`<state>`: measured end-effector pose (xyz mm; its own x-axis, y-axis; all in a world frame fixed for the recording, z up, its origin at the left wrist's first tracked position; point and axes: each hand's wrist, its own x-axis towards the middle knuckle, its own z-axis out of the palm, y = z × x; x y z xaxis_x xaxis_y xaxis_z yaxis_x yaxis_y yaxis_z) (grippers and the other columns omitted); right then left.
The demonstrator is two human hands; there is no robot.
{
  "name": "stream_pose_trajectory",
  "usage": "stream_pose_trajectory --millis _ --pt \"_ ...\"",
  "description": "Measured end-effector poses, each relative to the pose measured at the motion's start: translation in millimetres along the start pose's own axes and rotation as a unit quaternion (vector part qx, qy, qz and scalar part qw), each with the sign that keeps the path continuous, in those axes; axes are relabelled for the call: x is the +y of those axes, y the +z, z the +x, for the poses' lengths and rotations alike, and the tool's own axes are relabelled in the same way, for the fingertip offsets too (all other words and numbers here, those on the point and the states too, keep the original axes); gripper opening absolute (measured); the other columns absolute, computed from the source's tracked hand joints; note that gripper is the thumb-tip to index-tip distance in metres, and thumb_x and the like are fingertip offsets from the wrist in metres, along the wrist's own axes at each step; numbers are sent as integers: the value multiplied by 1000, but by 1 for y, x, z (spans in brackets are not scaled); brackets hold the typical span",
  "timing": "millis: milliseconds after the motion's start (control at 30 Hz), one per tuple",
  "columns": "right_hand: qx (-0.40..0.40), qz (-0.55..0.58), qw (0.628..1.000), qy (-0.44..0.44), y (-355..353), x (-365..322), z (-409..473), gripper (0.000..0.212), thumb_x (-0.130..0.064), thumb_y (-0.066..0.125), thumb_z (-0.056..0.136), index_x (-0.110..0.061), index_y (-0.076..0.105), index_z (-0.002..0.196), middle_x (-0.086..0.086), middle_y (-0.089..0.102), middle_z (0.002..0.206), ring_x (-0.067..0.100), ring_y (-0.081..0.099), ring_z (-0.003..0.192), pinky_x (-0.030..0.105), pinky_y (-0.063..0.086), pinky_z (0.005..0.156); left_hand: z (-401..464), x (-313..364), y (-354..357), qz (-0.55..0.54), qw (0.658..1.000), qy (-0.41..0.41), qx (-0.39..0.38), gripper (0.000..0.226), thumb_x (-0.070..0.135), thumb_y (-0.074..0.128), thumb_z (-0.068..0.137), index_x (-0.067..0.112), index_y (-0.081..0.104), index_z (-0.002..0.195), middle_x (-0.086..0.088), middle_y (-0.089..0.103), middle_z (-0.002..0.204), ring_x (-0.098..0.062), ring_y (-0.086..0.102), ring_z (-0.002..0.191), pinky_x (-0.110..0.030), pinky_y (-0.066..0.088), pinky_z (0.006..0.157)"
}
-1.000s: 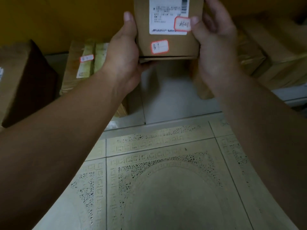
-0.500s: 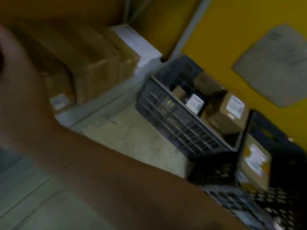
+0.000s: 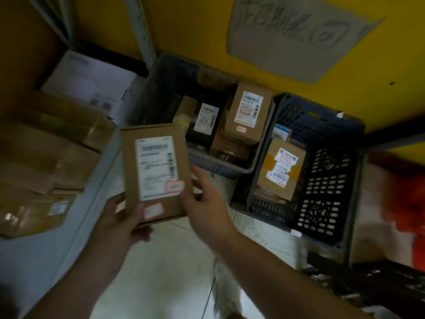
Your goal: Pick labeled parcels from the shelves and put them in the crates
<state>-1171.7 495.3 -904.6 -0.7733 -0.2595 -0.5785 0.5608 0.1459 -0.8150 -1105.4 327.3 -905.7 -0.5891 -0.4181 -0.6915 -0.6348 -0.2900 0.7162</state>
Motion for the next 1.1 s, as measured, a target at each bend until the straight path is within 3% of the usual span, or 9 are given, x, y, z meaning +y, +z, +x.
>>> stream_pose_trajectory --millis 133,200,400,533,600,767,867,1000,1100 --pt "63 17 997 36 -33 -24 29 52 -27 57 109 -49 42 154 -33 61 110 -8 68 84 13 55 65 24 56 57 20 999 -18 -20 42 13 63 106 21 59 147 -12 78 114 -28 75 89 -32 64 64" --pt "74 46 994 62 -40 -29 54 60 -14 58 105 -43 43 155 -25 66 113 -3 67 90 19 54 70 50 76 82 25 999 -28 -28 42 13 61 108 22 59 149 -10 75 124 -28 75 102 -33 65 70" --pt "114 169 970 133 -33 -10 172 71 -29 77 78 -33 54 146 -5 73 131 24 66 126 48 54 104 184 91 144 93 995 -28 -25 47 18 66 105 25 53 150 -6 65 140 -26 71 113 -32 66 68" --pt "132 357 909 170 -34 -3 236 30 -6 52 101 -15 68 125 10 73 130 26 68 123 38 53 108 265 79 173 141 988 -60 -23 41 14 64 106 23 54 145 -10 59 145 -31 65 116 -29 62 59" --pt "152 387 889 192 -32 2 258 28 -6 45 105 -10 66 124 16 69 135 31 64 128 40 50 113 293 70 180 152 985 -76 -22 42 14 65 105 25 54 144 -9 62 140 -28 67 111 -30 63 62" --pt "191 471 837 201 -35 6 296 28 -16 42 111 -12 69 107 15 76 110 29 71 106 41 55 101 340 53 193 180 978 -90 -56 50 13 67 103 30 55 149 -5 66 137 -25 71 112 -34 65 85" --pt "224 492 816 205 -34 7 304 30 -14 46 106 -12 71 121 14 75 122 29 70 117 41 52 111 353 53 198 180 973 -104 -104 53 6 62 105 30 55 151 -3 66 140 -23 68 121 -31 62 89" --pt "218 463 837 194 -26 -3 293 23 -2 50 93 -13 69 102 12 69 102 23 66 96 35 50 103 347 55 189 232 959 -107 -127 64 0 63 99 34 53 152 -5 68 138 -26 68 122 -46 57 106" --pt "200 480 831 197 -16 -16 274 31 -8 43 106 -5 71 119 11 73 91 22 70 88 31 55 92 328 57 169 201 970 -109 -80 67 7 73 89 31 57 150 -9 66 143 -31 70 121 -48 61 101"
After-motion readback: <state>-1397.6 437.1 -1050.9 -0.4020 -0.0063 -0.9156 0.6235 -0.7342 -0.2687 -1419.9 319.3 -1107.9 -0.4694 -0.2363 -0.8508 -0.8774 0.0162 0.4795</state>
